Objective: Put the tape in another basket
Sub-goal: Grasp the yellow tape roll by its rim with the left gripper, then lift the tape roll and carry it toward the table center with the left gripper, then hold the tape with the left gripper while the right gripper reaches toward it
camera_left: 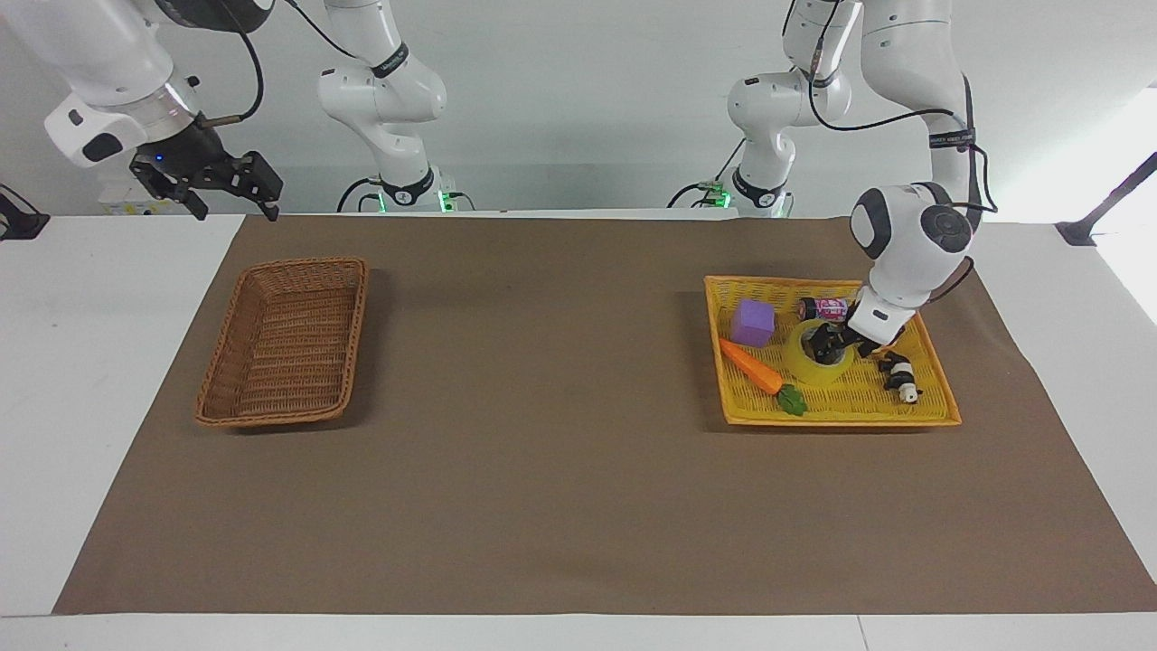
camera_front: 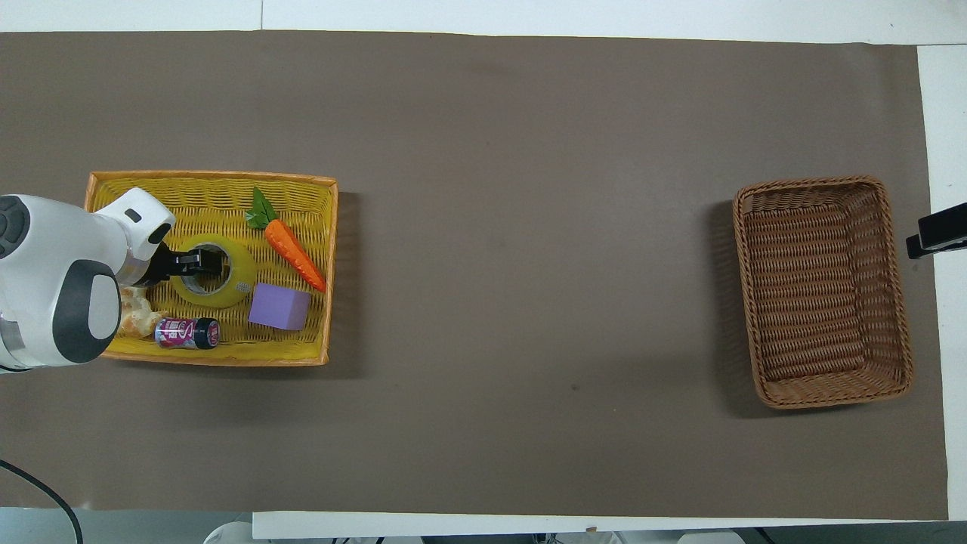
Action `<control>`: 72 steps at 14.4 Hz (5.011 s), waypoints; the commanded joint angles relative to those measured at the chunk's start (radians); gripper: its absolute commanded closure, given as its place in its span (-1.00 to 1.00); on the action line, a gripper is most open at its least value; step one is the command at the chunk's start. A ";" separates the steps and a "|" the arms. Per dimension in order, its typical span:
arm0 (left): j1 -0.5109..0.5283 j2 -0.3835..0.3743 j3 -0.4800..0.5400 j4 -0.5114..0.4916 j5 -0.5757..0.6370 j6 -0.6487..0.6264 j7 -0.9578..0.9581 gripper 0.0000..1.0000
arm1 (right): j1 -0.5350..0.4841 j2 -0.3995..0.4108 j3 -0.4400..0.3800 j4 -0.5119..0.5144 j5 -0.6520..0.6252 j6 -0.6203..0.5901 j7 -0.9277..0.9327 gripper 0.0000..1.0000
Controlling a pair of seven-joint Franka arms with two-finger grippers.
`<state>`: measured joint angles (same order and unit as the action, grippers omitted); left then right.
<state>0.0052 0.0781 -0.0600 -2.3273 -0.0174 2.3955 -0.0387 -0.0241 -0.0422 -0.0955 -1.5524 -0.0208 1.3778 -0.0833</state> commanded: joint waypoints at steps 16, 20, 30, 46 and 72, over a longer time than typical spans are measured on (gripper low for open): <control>-0.102 0.046 -0.001 0.473 -0.059 -0.414 0.036 1.00 | -0.011 -0.018 0.007 -0.018 0.016 -0.002 -0.009 -0.98; -0.259 0.051 -0.003 0.480 -0.139 -0.360 -0.096 1.00 | -0.013 -0.018 0.007 -0.018 0.016 -0.002 -0.009 -0.98; -0.563 0.049 -0.004 0.470 -0.251 -0.145 -0.405 1.00 | -0.013 -0.018 0.007 -0.020 0.016 -0.002 -0.009 -0.98; -0.619 0.049 -0.004 0.460 -0.268 -0.058 -0.434 1.00 | 0.007 -0.065 0.026 -0.201 0.591 0.133 -0.041 -0.99; -0.623 0.048 -0.004 0.456 -0.266 -0.082 -0.421 1.00 | 0.306 0.073 0.028 -0.584 1.450 0.659 -0.377 -0.99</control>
<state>-0.5988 0.1344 -0.0801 -1.8691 -0.2661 2.3185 -0.4659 0.2509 0.0480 -0.0664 -2.1124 1.3974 1.9960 -0.4304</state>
